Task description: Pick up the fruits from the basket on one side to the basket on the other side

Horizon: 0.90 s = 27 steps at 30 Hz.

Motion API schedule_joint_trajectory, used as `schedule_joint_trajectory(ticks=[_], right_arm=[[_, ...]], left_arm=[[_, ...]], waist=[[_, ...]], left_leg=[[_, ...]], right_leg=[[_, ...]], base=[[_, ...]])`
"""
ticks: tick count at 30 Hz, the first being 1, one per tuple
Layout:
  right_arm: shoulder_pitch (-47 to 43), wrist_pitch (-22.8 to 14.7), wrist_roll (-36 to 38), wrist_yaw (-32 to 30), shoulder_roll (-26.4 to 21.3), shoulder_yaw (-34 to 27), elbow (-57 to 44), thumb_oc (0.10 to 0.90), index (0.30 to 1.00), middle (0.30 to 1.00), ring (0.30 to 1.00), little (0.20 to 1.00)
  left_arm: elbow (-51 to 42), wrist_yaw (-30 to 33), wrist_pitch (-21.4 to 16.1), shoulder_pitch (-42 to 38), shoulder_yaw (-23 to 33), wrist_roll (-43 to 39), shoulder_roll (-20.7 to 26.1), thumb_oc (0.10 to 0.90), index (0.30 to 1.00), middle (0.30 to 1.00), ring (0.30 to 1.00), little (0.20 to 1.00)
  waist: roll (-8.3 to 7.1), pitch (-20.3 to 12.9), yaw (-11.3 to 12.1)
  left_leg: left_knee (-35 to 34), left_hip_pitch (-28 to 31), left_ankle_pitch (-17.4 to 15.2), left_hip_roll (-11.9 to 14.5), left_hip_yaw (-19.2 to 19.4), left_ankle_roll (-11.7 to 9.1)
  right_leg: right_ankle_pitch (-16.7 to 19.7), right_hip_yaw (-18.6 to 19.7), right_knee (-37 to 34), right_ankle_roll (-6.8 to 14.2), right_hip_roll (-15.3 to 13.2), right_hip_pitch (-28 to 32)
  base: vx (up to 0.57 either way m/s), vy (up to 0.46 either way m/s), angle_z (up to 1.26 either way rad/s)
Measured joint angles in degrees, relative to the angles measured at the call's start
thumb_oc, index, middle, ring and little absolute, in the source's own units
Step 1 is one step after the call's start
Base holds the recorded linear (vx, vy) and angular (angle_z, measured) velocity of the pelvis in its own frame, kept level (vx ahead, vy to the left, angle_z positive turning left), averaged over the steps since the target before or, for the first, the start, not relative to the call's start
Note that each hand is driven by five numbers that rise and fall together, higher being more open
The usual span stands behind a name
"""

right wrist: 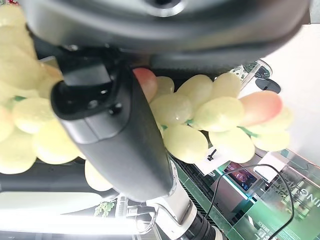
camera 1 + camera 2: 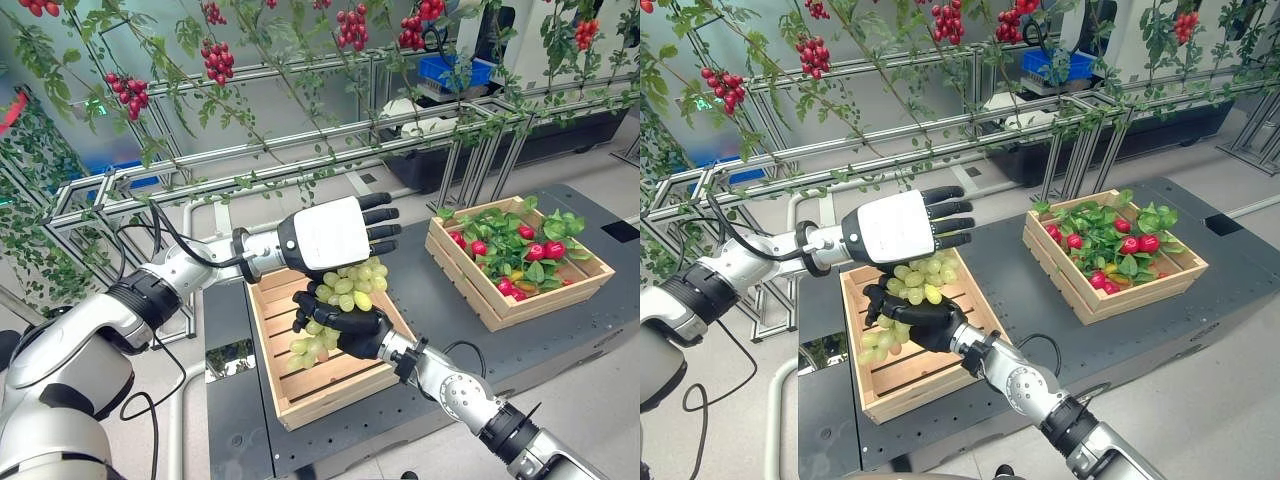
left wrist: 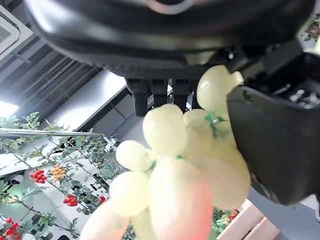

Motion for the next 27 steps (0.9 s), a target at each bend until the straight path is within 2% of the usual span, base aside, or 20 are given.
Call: schedule_joint_trajectory(ticks=[15, 21, 27], right_arm=[[1.94, 0.0, 0.0, 0.02, -0.38, 0.0, 0.07, 0.4, 0.3, 0.3, 0.3, 0.3], [4.72, -1.21, 0.48, 0.02, -1.69, -7.12, 0.9, 0.4, 0.3, 0.3, 0.3, 0.3], [5.47, -2.27, 2.25, 0.02, -2.84, -9.47, 3.03, 0.4, 0.3, 0.3, 0.3, 0.3]], left_arm=[[3.26, -2.25, -1.32, 1.29, 0.33, -2.42, 0.83, 0.8, 0.9, 0.9, 0.9, 0.9], [7.66, -2.29, -1.43, 7.86, 2.84, -2.22, 5.82, 0.8, 0.9, 0.9, 0.9, 0.9], [9.67, -2.33, -2.3, 13.6, 3.92, -1.49, 9.12, 0.8, 0.9, 0.9, 0.9, 0.9]], waist=[[1.25, -0.77, -0.23], [1.44, -0.83, -0.28], [1.45, -0.83, 0.05]], left_leg=[[-0.02, -0.39, -0.03, 0.03, 0.21, 0.02], [-0.02, -0.65, -0.03, 0.04, 0.32, 0.02], [-0.01, -0.79, -0.03, 0.02, 0.31, 0.02]], right_leg=[[-0.01, 0.19, -0.01, 0.0, 0.01, -0.49], [-0.01, 0.29, -0.02, 0.0, 0.02, -0.83], [-0.01, 0.28, -0.02, 0.01, 0.02, -0.96]], base=[[0.0, 0.0, 0.0], [0.0, 0.0, 0.0], [0.0, 0.0, 0.0]])
